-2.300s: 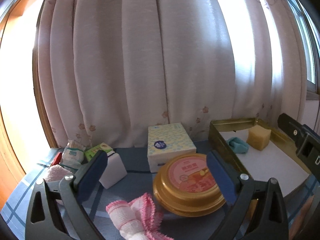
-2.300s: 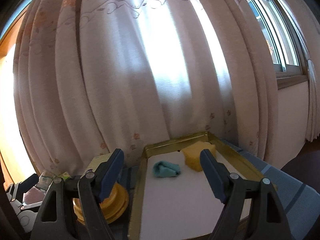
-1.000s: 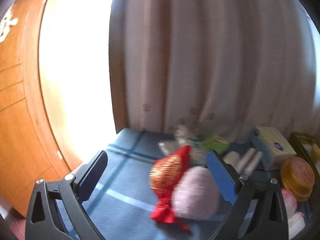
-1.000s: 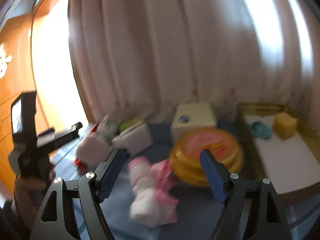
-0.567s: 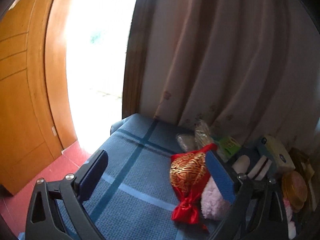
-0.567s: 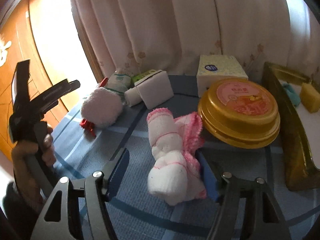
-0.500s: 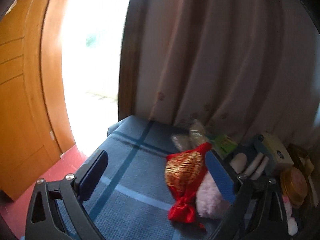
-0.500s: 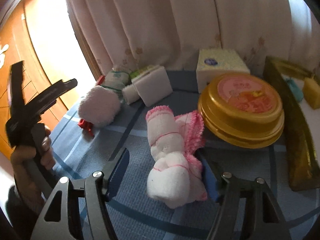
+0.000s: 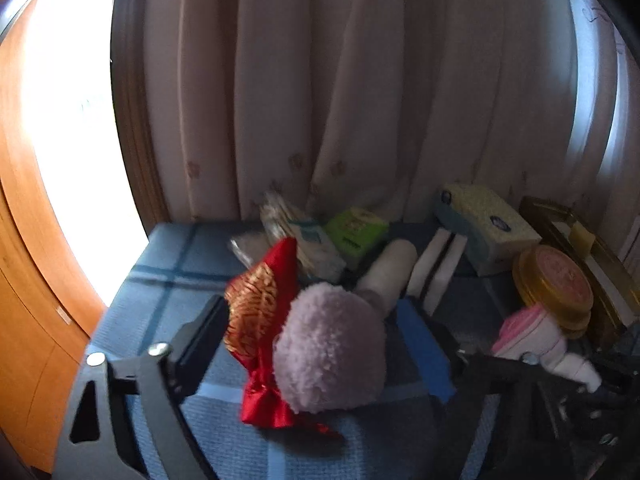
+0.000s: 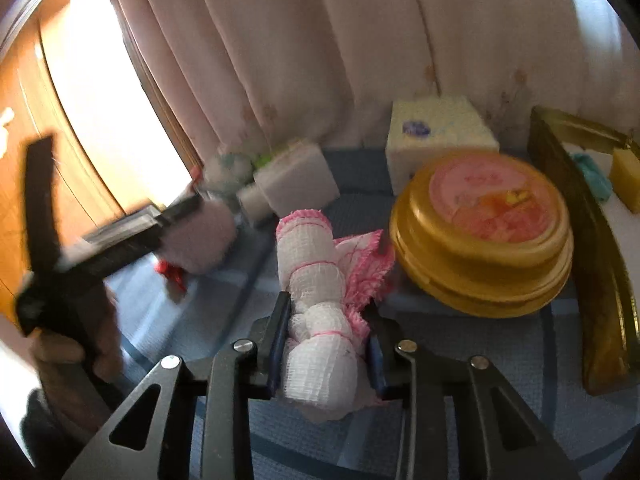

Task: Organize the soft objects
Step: 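Grasp the rolled white-pink towel with the right gripper while the left grasps the pink puff, then carry the pink puff and rolled towel with both tools over the gold tray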

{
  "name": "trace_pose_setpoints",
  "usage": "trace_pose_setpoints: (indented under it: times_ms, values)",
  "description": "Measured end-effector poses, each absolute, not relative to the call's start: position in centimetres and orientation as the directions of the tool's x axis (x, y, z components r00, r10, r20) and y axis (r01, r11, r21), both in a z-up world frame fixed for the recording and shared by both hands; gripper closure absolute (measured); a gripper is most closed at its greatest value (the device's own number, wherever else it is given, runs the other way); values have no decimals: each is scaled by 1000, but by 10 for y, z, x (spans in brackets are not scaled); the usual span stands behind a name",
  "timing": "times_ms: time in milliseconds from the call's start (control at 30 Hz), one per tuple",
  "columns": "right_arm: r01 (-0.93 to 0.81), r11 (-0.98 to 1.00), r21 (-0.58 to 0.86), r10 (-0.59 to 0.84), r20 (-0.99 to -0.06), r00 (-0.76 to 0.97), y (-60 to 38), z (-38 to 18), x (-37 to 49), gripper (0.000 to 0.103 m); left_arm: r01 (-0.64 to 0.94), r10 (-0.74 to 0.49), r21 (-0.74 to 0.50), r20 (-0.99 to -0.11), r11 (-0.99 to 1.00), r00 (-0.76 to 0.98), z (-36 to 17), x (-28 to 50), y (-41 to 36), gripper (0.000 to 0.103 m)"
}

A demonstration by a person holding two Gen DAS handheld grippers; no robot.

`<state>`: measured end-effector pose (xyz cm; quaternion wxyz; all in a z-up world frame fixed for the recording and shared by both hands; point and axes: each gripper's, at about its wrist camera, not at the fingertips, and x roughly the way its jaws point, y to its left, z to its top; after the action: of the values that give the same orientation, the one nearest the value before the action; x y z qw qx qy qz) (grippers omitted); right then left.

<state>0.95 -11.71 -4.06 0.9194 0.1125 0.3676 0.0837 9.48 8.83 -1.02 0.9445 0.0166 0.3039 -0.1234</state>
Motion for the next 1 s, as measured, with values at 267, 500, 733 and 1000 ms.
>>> trace_pose_setpoints:
  times_ms: [267,500,733,1000]
  values:
    - [-66,980,186,147,-460,876,-111,-10,-8,68,267,-253,-90,-694,960,674,-25,110,78,78]
    - [-52,996,79,74,-315,946,-99,4,-30,68,280,-257,-61,-617,958,744,-12,88,78,82]
    - [-52,996,74,73,-312,947,-98,6,-34,68,220,-229,-71,-410,973,883,11,44,93,82]
    - [-44,993,105,75,-310,948,-104,3,-31,68,181,-177,-20,-346,983,921,20,33,85,82]
